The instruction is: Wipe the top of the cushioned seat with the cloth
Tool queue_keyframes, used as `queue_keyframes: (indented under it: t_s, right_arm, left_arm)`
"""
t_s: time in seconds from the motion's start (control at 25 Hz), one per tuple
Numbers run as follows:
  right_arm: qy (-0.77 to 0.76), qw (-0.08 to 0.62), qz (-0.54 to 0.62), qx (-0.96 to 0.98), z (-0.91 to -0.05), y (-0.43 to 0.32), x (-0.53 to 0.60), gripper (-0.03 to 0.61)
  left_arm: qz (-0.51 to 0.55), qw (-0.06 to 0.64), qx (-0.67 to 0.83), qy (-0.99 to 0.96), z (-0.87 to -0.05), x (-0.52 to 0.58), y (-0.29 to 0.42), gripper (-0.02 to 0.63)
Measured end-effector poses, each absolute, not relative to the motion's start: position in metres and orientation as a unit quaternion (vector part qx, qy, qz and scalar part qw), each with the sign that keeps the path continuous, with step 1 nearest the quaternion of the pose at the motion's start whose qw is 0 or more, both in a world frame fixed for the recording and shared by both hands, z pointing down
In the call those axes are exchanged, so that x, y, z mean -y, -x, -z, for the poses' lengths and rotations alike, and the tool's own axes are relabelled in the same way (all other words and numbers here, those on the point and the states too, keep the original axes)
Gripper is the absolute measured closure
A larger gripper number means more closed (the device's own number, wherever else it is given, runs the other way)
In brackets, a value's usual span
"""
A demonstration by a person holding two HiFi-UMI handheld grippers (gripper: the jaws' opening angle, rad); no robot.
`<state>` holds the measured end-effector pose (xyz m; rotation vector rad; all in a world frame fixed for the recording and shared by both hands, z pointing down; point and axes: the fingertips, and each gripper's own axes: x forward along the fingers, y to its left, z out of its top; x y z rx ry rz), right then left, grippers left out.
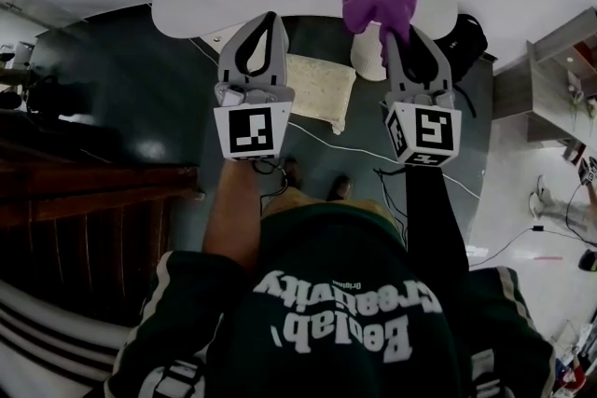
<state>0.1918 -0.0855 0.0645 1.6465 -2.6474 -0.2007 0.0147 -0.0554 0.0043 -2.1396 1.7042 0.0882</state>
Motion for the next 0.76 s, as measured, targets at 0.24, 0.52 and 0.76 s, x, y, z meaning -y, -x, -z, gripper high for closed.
queue_keyframes:
  t_s: [0.24,0.52,0.76]
  right_arm:
    - [-0.517,0.006,0.061,0.854,-0.063,-0.187,0.085,0.474]
    - [-0.513,0.014,0.066,0.856,-0.068,-0.18,0.085,0.472]
    - [-0.516,0.014,0.066,0.854,-0.069,-0.18,0.088,0.472]
  left_arm:
    - [-0.032,0.207,-0.604,0.769,-0.002,0.051,-0.018,0.6]
    - [-0.036,0.203,-0.601,0.772,-0.004,0.054,-0.019,0.6]
    - [-0.034,0.204,-0.602,0.772,-0.006,0.059,-0.017,0.6]
